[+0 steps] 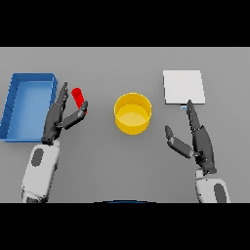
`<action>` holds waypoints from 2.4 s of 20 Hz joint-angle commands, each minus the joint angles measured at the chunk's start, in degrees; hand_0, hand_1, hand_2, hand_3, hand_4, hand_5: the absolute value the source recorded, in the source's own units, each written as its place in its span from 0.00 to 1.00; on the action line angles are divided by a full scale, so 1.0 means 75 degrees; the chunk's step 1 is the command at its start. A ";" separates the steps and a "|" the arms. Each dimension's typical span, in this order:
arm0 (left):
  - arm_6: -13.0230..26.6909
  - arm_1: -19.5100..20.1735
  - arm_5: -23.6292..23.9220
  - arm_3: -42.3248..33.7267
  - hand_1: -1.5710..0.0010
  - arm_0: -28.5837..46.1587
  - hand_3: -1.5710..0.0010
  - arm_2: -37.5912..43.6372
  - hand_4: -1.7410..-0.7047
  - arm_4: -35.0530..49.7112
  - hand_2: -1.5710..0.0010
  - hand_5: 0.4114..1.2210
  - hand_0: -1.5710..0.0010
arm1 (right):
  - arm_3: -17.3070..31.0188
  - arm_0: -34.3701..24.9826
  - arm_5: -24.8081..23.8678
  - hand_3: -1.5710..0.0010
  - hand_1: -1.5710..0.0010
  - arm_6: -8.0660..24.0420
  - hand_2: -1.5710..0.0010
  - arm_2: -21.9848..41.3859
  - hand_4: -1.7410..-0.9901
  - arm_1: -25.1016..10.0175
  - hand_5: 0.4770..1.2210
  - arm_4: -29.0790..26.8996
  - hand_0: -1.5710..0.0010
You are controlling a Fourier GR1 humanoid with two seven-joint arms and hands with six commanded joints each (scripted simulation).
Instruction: Pick up the red beaker and tilt it to pour out 1 green nut into yellow bowl. Pick up the yellow bowl and place it on the metallic measuring scale.
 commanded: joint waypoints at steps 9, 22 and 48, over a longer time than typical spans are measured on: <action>-0.0946 -0.0083 0.0398 0.1937 1.00 -0.1311 1.00 0.0238 0.47 -0.0310 1.00 0.31 1.00 | -0.0184 0.0171 0.0093 1.00 1.00 0.0000 1.00 0.0067 0.65 -0.0020 0.28 -0.0022 1.00; -0.2136 -0.0351 0.0974 0.3658 0.31 -0.2451 0.43 0.0751 0.17 -0.0335 0.32 0.77 0.33 | -0.0215 0.0221 0.0031 1.00 1.00 -0.0159 1.00 0.0029 0.67 -0.0100 0.29 0.0061 1.00; 0.0627 0.1350 0.0003 0.1363 0.00 -0.3403 0.00 -0.2848 0.00 -0.3764 0.00 0.92 0.00 | -0.0097 0.0058 -0.0086 1.00 1.00 -0.0244 1.00 0.0133 0.90 -0.0166 0.28 0.0438 1.00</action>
